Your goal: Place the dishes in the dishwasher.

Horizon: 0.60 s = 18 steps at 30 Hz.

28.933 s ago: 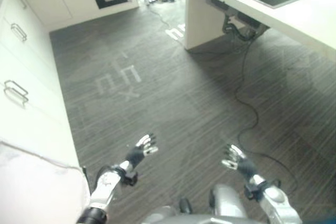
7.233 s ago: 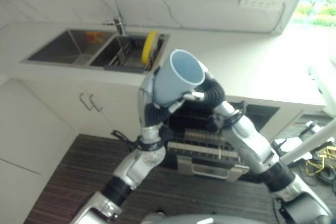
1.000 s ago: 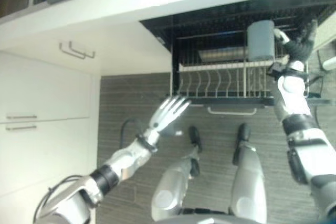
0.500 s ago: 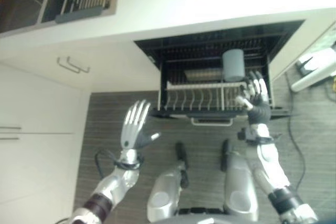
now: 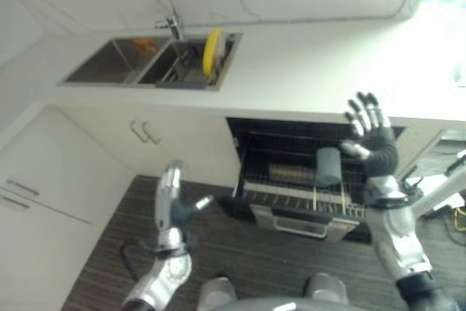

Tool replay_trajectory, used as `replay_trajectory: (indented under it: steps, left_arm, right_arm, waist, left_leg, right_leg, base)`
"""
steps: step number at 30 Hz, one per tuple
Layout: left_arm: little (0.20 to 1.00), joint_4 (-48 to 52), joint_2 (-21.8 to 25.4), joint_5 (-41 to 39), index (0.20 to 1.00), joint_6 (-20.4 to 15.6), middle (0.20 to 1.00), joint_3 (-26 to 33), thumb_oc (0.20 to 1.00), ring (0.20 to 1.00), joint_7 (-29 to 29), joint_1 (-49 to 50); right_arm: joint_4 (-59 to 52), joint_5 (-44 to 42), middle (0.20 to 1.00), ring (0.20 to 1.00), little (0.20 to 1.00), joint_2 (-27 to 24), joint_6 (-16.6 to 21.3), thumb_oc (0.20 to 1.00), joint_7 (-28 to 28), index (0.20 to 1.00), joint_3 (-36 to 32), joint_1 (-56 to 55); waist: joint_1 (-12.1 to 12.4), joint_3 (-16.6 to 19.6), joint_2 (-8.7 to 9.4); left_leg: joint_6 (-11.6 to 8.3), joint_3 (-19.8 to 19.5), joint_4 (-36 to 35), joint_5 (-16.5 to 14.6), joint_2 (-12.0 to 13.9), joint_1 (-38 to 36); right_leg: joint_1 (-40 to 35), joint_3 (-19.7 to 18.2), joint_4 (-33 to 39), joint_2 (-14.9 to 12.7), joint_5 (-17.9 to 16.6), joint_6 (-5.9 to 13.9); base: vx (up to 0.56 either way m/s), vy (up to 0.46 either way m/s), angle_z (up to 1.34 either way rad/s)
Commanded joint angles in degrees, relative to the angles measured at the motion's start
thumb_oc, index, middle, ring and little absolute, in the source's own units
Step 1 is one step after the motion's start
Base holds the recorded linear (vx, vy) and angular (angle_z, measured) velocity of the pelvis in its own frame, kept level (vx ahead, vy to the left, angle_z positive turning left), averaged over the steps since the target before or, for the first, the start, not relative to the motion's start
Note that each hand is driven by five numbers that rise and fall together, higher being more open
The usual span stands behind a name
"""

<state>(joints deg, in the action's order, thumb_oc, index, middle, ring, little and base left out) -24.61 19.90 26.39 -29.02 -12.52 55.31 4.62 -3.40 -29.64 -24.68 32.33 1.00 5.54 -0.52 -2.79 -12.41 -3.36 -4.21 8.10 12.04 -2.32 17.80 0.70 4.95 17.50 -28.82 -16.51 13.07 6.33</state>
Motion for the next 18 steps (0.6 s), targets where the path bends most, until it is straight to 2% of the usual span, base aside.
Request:
replay_trajectory:
  steps: [1,2,3,4,5,6,7,9,11,12,13,14,16,17,18]
  left_arm:
    - [1.000,8.19,1.74,-11.88,1.000,-9.75,1.000,3.14,1.000,1.000,-9.72,-3.59]
    - [1.000,8.67,1.59,-13.15,1.000,-9.49,1.000,3.23,1.000,1.000,-10.77,-3.67]
    - [1.000,9.78,1.10,-16.29,1.000,-7.90,1.000,3.65,1.000,1.000,-11.37,-3.31]
    - [1.000,10.85,1.01,-17.47,1.000,-6.89,1.000,3.98,1.000,1.000,-11.36,-3.01]
    - [1.000,13.83,1.82,-19.38,1.000,-3.43,1.000,4.65,1.000,1.000,-13.55,-2.72]
    - [1.000,16.60,2.45,-25.78,1.000,-1.27,1.000,5.44,1.000,1.000,-18.15,-2.89]
    - [1.000,17.91,2.37,-29.17,1.000,-1.17,1.000,5.95,1.000,1.000,-20.46,-2.91]
    - [1.000,21.17,1.82,-35.84,1.000,-0.22,1.000,6.26,1.000,1.000,-26.17,-3.36]
    - [1.000,22.26,1.10,-38.08,1.000,-1.03,1.000,5.28,1.000,1.000,-30.57,-4.04]
    - [1.000,24.49,0.70,-38.84,1.000,-1.62,1.000,4.26,1.000,1.000,-33.82,-4.80]
    - [1.000,24.83,0.55,-40.14,1.000,-2.09,1.000,4.11,1.000,1.000,-36.02,-5.15]
    - [1.000,25.07,-0.11,-43.86,1.000,-1.70,1.000,3.41,1.000,1.000,-46.67,-6.00]
    - [1.000,25.67,-0.55,-42.97,1.000,-1.15,1.000,2.06,1.000,1.000,-48.11,-6.28]
    - [1.000,25.34,-0.22,-43.10,1.000,-1.96,1.000,1.10,1.000,1.000,-47.74,-6.50]
    - [1.000,25.40,0.51,-43.83,1.000,-1.14,1.000,1.18,1.000,1.000,-48.10,-6.42]
  right_arm:
    - [-4.81,-4.49,1.000,1.000,1.000,2.83,4.49,1.000,-0.04,1.000,-1.11,0.39]
    - [-4.62,-5.57,1.000,1.000,1.000,4.23,5.55,1.000,-0.86,1.000,-1.97,-0.47]
    - [-4.58,-8.25,1.000,1.000,1.000,5.61,5.39,1.000,-3.93,1.000,-2.52,-0.52]
    - [-4.68,-9.46,1.000,1.000,1.000,6.01,5.11,1.000,-5.31,1.000,-2.56,-0.39]
    - [-5.19,-10.44,1.000,1.000,1.000,6.25,4.58,1.000,-7.45,1.000,-2.53,-0.16]
    - [-6.36,-9.31,1.000,1.000,1.000,6.01,4.23,1.000,-7.41,1.000,-2.86,-0.30]
    - [-7.00,-8.69,1.000,1.000,1.000,5.90,4.14,1.000,-7.11,1.000,-3.09,-0.46]
    - [-7.94,-9.07,1.000,1.000,1.000,5.77,3.68,1.000,-6.76,1.000,-4.09,-0.90]
    - [-8.09,-10.51,1.000,1.000,1.000,5.55,3.20,1.000,-7.15,1.000,-4.31,-0.82]
    - [-7.80,-11.08,1.000,1.000,1.000,5.34,3.49,1.000,-7.59,1.000,-4.42,-0.59]
    - [-7.42,-10.88,1.000,1.000,1.000,5.45,3.84,1.000,-7.87,1.000,-4.48,-0.54]
    - [-6.52,-10.93,1.000,1.000,1.000,5.37,4.32,1.000,-8.02,1.000,-4.89,-0.23]
    - [-6.00,-12.81,1.000,1.000,1.000,4.92,3.62,1.000,-8.32,1.000,-4.98,0.48]
    - [-5.28,-12.83,1.000,1.000,1.000,4.72,3.63,1.000,-8.55,1.000,-4.90,0.83]
    - [-5.17,-11.61,1.000,1.000,1.000,4.35,3.07,1.000,-8.54,1.000,-5.27,0.54]
  waist:
    - [-1.28,-2.23,3.05]
    - [-1.08,-2.22,3.45]
    - [-0.55,-2.33,3.72]
    - [-0.20,-2.37,3.59]
    - [0.11,-2.39,3.24]
    - [0.02,-2.30,2.96]
    - [-0.02,-2.19,2.90]
    - [-0.31,-1.85,3.54]
    - [-0.70,-1.62,4.40]
    - [-1.13,-1.85,4.73]
    - [-1.31,-1.93,4.58]
    - [-1.62,-1.90,4.40]
    - [-1.60,-1.59,4.34]
    - [-1.88,-1.37,4.50]
    - [-2.18,-1.32,4.92]
  left_leg:
    - [-0.39,4.36,-1.26,-1.57,-3.68,-2.89]
    - [0.32,5.31,-0.34,-2.79,-5.00,-2.86]
    - [1.34,7.64,-0.76,-3.56,-6.76,-3.71]
    - [1.78,8.85,-1.41,-3.59,-7.34,-4.19]
    - [2.62,10.27,-2.84,-3.48,-8.53,-4.62]
    - [3.51,11.81,-4.74,-3.25,-9.43,-5.10]
    - [3.96,12.44,-5.75,-3.21,-10.09,-5.41]
    - [4.49,13.23,-7.01,-3.56,-12.24,-5.51]
    - [4.68,12.68,-7.24,-4.04,-14.79,-5.47]
    - [4.96,11.41,-6.90,-4.54,-16.68,-5.10]
    - [5.05,11.08,-6.67,-4.74,-16.94,-4.97]
    - [5.09,10.55,-6.14,-5.07,-17.41,-4.69]
    - [4.57,10.69,-4.53,-5.36,-17.51,-4.29]
    - [4.32,10.89,-1.03,-6.59,-17.55,-3.97]
    - [3.31,10.83,6.09,-5.38,-16.63,-1.82]
  right_leg:
    - [-7.30,-3.20,10.83,-4.33,-6.39,2.89]
    - [-7.32,-2.31,11.65,-6.31,-9.39,3.32]
    - [-6.63,-0.43,11.80,-7.63,-13.21,3.82]
    - [-6.24,0.59,11.30,-6.92,-13.22,3.76]
    - [-5.43,1.92,9.93,-3.90,-12.33,3.41]
    - [-4.44,2.94,6.94,-0.36,-10.55,3.04]
    - [-4.03,3.41,5.90,1.43,-9.53,2.80]
    - [-4.30,4.41,7.39,7.41,-6.93,0.98]
    - [-5.19,3.86,11.59,12.13,-6.45,-0.50]
    - [-4.25,3.01,13.46,13.89,-7.42,-0.83]
    - [-4.12,3.00,13.77,14.04,-6.99,-1.24]
    - [-5.07,2.59,16.43,15.24,-5.77,-2.73]
    - [-5.79,2.94,18.28,15.00,-6.18,-3.10]
    - [-6.36,2.44,19.02,14.82,-6.09,-3.64]
    - [-7.10,1.65,19.99,14.53,-6.07,-4.56]
  base:
    - [0.15,0.466,0.10]
    - [0.12,0.533,0.11]
    - [0.07,0.477,-0.32]
    - [0.02,0.541,-0.90]
    - [-0.01,0.487,-1.43]
    - [-0.01,0.453,-1.41]
    - [0.01,0.359,-0.87]
    - [0.05,0.218,-0.13]
    - [0.06,0.072,0.27]
    - [0.04,0.021,0.62]
    - [0.03,-0.052,0.42]
    - [0.01,-0.088,0.22]
    - [0.03,-0.091,-0.16]
    - [0.11,-0.099,-0.04]
    - [0.11,-0.084,0.00]
